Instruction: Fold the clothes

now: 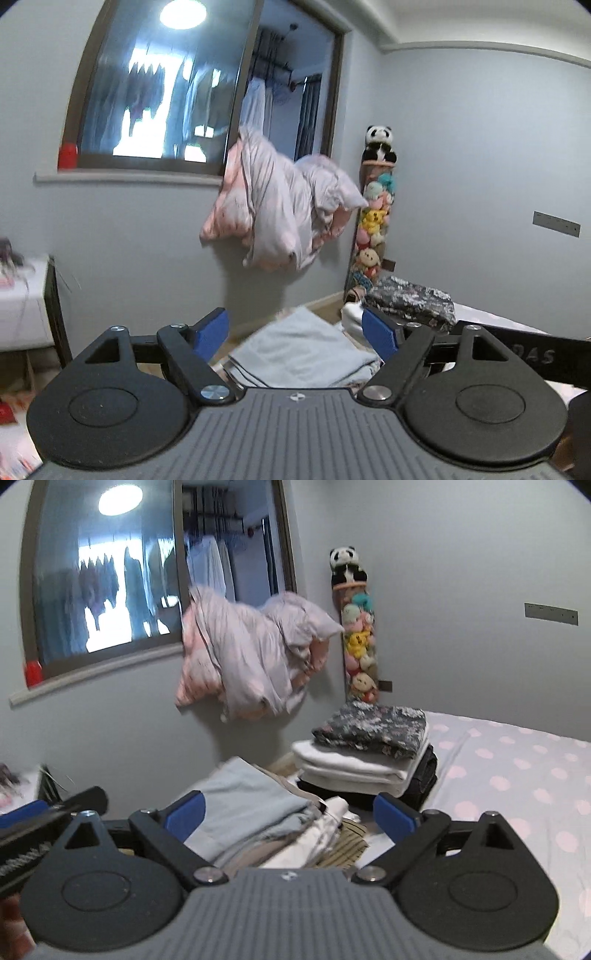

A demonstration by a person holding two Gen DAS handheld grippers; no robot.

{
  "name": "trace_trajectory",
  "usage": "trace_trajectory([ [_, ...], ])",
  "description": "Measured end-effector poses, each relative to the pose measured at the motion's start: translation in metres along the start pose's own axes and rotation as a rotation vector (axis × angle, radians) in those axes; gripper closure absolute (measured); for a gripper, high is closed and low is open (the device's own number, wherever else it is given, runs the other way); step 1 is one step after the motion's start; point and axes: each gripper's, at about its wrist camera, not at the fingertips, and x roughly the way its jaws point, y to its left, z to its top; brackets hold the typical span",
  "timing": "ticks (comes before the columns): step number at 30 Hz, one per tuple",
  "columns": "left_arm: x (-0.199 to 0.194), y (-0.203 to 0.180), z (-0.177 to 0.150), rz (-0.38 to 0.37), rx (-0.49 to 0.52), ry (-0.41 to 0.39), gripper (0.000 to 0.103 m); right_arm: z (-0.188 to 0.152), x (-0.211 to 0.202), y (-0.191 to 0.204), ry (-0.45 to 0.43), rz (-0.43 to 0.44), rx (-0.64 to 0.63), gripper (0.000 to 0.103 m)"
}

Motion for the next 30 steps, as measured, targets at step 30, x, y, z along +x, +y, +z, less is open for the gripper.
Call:
trace_trajectory([
  [30, -0.071, 0.065, -0.004, -0.072, 0.201, 0.164, 0.009, -0.058, -0.154, 0.057, 0.007, -0.103, 0.112, 0.003],
])
